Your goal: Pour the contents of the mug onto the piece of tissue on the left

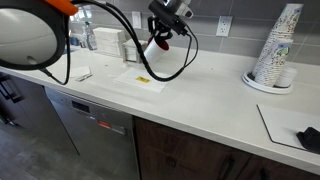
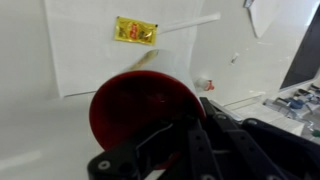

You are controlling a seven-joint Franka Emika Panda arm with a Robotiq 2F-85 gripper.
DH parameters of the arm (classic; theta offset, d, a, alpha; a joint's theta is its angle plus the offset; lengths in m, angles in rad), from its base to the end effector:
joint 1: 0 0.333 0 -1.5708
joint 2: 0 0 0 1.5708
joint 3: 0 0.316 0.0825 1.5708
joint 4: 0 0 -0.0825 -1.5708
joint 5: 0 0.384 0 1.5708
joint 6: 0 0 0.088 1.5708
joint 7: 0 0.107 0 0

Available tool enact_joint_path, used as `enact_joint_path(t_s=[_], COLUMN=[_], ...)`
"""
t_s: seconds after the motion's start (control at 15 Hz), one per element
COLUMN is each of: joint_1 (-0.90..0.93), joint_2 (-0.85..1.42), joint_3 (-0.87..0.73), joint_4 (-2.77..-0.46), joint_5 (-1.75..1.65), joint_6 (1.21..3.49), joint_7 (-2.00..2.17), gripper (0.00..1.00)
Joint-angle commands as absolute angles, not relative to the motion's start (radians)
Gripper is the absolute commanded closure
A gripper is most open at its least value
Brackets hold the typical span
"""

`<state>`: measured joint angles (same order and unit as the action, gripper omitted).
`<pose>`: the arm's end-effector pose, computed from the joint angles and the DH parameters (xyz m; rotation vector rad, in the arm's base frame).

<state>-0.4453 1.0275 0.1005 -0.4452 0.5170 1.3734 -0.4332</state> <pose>0.7235 -0.2456 0.4526 -2.5453 -0.1575 -0.2048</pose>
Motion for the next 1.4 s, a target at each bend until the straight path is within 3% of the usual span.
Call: enact_joint_path(t_s=[0.0, 0.47, 1.33], joint_1=[-0.429, -0.368, -0.317], joint_2=[1.022, 1.026, 1.014], joint_3=[0.082, -0.005, 0.027], joint_4=[-0.445, -0.446, -0.451], joint_5=[0.374, 0.121, 0.061], joint_6=[1.501, 1.701, 1.697], joint_7=[-0.440, -0.428, -0.502], gripper=[0.98, 0.98, 0.98])
